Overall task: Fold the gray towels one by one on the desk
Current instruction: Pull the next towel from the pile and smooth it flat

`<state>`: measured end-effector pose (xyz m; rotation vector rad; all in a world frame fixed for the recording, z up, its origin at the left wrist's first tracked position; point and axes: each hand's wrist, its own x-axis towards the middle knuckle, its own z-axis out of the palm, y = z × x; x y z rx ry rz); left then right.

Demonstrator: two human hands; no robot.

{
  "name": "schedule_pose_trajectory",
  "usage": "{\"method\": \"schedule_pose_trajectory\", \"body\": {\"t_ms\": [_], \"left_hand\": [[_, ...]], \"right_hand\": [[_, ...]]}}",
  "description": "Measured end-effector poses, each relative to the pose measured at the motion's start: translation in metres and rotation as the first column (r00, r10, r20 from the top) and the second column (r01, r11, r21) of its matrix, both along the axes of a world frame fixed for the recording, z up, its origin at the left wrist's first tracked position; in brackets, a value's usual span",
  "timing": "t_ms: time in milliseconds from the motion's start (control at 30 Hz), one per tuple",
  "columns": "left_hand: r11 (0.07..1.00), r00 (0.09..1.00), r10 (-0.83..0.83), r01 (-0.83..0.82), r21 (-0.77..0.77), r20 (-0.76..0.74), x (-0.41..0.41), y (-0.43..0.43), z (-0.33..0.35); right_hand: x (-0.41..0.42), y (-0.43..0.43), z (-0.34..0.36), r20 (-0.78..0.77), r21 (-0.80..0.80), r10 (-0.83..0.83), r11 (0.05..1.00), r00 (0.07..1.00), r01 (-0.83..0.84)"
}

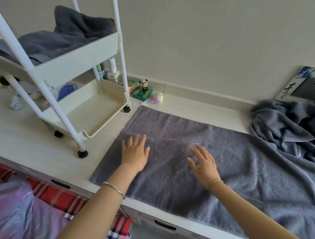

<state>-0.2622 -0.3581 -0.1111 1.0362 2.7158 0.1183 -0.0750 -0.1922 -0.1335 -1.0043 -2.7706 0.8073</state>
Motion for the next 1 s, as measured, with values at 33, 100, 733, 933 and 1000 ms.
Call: {"method": "schedule_pose_trajectory", "body": {"t_ms": [33,100,733,933,1000], "left_hand": [[1.0,0.998,-0.005,0.004,0.014,0.055,0.007,0.006,-0.006],[0.999,0.989,0.033,-0.035,0.017,0.142,0.015,0.015,-0.02],[0.98,0.984,-0.171,0.164,0.111,0.057,0.034,0.097,-0.029],[0.995,0.987,-0.073,0.081,-0.054,0.142,0.022,0.14,-0.039],[0.994,0.996,-0.015,0.024,-0.104,0.089,0.03,0.149,-0.036]], "right_hand": [[0.001,-0.001,-0.004,0.06,0.024,0.012,1.0,0.998,-0.014],[0.005,-0.003,-0.014,0.166,0.051,0.034,0.998,0.986,-0.043],[0.033,0.032,-0.024,0.202,0.141,0.026,0.988,0.979,-0.056],[0.041,0.039,-0.031,0.192,0.146,0.096,0.981,0.977,-0.125],[0.045,0.045,-0.03,0.151,0.154,0.042,0.986,0.988,-0.065]]}}
